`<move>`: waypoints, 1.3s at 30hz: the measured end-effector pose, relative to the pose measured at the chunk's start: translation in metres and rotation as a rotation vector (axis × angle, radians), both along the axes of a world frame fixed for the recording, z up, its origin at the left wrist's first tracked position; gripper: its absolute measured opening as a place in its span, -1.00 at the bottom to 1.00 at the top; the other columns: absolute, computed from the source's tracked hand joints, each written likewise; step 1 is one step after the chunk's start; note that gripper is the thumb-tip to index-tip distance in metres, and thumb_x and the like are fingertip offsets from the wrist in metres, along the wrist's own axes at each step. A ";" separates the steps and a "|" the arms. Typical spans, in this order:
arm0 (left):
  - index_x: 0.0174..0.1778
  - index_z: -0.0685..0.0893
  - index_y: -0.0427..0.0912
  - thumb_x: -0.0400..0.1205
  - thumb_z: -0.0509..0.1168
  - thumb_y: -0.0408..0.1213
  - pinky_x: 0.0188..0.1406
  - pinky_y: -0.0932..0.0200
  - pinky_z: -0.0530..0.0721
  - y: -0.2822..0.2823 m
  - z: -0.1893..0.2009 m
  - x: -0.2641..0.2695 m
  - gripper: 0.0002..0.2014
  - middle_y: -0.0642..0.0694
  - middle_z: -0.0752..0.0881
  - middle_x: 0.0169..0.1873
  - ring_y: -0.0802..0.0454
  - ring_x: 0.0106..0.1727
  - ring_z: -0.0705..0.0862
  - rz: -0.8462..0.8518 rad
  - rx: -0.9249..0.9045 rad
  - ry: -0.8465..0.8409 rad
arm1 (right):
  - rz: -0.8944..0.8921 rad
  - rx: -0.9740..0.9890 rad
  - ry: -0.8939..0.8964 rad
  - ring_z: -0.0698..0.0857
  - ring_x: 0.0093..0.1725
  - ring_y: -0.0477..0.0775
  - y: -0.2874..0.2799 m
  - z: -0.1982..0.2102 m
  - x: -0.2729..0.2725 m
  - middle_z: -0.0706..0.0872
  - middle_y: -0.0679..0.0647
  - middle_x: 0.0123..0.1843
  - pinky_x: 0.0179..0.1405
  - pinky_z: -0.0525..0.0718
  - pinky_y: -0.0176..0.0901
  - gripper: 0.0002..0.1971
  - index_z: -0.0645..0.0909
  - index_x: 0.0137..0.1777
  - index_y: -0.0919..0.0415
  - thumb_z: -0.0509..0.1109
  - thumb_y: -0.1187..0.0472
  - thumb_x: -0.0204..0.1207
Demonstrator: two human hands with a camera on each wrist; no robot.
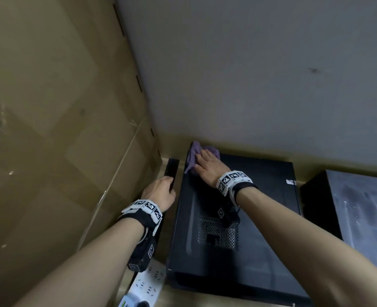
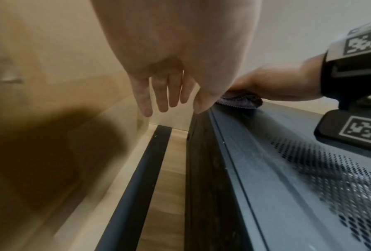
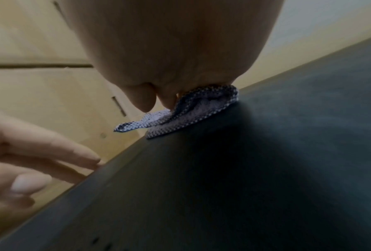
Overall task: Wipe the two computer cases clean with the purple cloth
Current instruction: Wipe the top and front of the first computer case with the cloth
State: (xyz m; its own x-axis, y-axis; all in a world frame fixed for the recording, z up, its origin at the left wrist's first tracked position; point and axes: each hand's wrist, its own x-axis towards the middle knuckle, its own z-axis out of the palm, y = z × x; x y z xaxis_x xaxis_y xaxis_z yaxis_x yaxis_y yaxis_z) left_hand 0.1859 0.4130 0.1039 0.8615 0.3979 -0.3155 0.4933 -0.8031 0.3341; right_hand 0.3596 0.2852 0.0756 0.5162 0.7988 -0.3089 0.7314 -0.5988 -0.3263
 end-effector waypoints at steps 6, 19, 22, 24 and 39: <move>0.51 0.48 -0.07 0.67 0.19 -0.18 0.25 -0.02 0.64 0.007 -0.004 -0.014 -0.56 -0.01 0.55 0.45 -0.10 0.35 0.60 0.044 -0.015 0.038 | 0.128 -0.049 -0.104 -0.03 0.75 0.22 0.030 0.006 -0.001 0.00 0.25 0.76 0.73 -0.04 0.07 -0.39 0.04 0.73 0.28 -0.07 -0.03 0.78; 0.23 0.65 -0.09 0.60 0.13 -0.25 0.05 -0.03 0.71 -0.013 0.023 -0.042 -0.68 -0.16 0.72 0.19 -0.21 0.12 0.69 0.090 0.027 0.125 | 0.298 0.034 -0.050 -0.01 0.75 0.09 -0.038 0.024 -0.111 0.02 0.14 0.77 0.65 -0.18 -0.18 -0.44 0.09 0.74 0.18 0.00 0.02 0.79; 0.25 0.66 -0.07 0.61 0.13 -0.26 0.02 -0.01 0.71 -0.024 0.027 -0.056 -0.67 -0.17 0.73 0.16 -0.22 0.10 0.70 0.097 0.033 0.141 | 0.335 0.067 -0.019 0.01 0.75 0.07 -0.056 0.026 -0.139 0.05 0.13 0.77 0.66 -0.14 -0.17 -0.44 0.12 0.73 0.17 0.03 0.04 0.78; 0.36 0.62 -0.08 0.64 0.15 -0.27 0.10 -0.02 0.70 -0.030 0.027 -0.067 -0.63 -0.17 0.69 0.26 -0.21 0.17 0.69 0.104 0.035 0.157 | 0.355 0.078 -0.006 0.01 0.75 0.07 -0.069 0.025 -0.160 0.04 0.12 0.77 0.66 -0.14 -0.18 -0.44 0.12 0.74 0.17 0.04 0.04 0.78; 0.63 0.31 -0.16 0.68 0.13 -0.30 0.57 -0.08 0.33 -0.097 0.012 -0.088 -0.46 -0.09 0.15 0.69 -0.14 0.64 0.23 -0.055 -0.014 -0.003 | 0.295 0.179 0.023 0.14 0.72 0.04 -0.168 0.020 -0.221 0.19 0.03 0.75 0.64 0.05 -0.23 -0.53 0.35 0.66 0.08 0.09 0.04 0.77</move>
State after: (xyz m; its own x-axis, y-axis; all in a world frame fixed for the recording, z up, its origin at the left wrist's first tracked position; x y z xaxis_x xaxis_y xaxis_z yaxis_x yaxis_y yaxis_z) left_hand 0.0977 0.3164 0.1160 0.8828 0.3457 -0.3180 0.4476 -0.8243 0.3466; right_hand 0.1388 0.1169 0.0951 0.2490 0.9553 -0.1592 0.8560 -0.2940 -0.4253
